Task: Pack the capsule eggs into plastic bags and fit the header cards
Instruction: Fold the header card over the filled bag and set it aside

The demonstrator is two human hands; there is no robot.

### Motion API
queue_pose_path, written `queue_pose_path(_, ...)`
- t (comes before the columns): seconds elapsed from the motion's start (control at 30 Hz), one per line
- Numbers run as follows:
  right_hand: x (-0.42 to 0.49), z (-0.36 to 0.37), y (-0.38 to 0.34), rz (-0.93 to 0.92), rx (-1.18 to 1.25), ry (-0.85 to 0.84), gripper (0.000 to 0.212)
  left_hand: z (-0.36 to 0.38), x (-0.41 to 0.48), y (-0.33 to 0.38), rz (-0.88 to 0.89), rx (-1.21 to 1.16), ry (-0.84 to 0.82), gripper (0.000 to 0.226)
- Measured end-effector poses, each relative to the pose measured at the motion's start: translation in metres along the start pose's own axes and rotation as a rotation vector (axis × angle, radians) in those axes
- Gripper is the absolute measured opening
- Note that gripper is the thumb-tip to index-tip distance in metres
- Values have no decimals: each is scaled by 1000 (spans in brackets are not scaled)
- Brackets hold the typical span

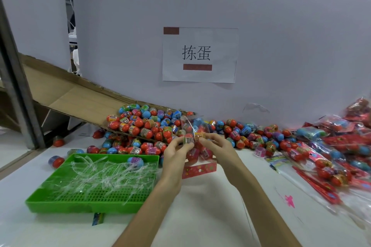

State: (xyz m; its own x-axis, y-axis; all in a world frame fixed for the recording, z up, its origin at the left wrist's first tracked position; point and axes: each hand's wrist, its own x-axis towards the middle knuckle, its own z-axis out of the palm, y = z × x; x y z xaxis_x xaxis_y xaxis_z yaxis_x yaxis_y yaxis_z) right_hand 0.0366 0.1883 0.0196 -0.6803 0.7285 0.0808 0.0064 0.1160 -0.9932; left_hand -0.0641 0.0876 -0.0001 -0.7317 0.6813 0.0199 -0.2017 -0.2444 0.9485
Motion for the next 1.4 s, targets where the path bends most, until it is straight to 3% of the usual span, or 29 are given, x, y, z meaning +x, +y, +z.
queue_pose_path(0.27,2,1,5,-92,-72,77,3,1,-3,-2,-23,112,-128,31)
queue_pose_path(0.4,2,3,9,-97,-163,133,9,5,-7,-5,-27,235,-219,38)
queue_pose_path(0.5,1,3,8,-87,-147,108,8,4,-8,-6,-11,266,-188,36)
queue_pose_path(0.63,1,2,2,-85,-89,54,26,1,-7,-1,-11,248,-156,40)
queue_pose_path(0.73,0,0,1,-111,-37,102,9,1,-9,0,-1,255,-162,45)
queue_pose_path(0.83,1,0,3,-151,-56,158,6,3,-9,0,-2,251,-163,52)
queue_pose_path(1.03,-1,1,-2,-138,81,234,28,4,-8,-3,-9,152,-125,29)
queue_pose_path(1.2,-1,1,-4,-132,80,242,29,2,-8,5,83,37,4,13)
queue_pose_path(1.4,-2,1,-3,-157,51,233,32,2,-11,11,102,-34,63,27)
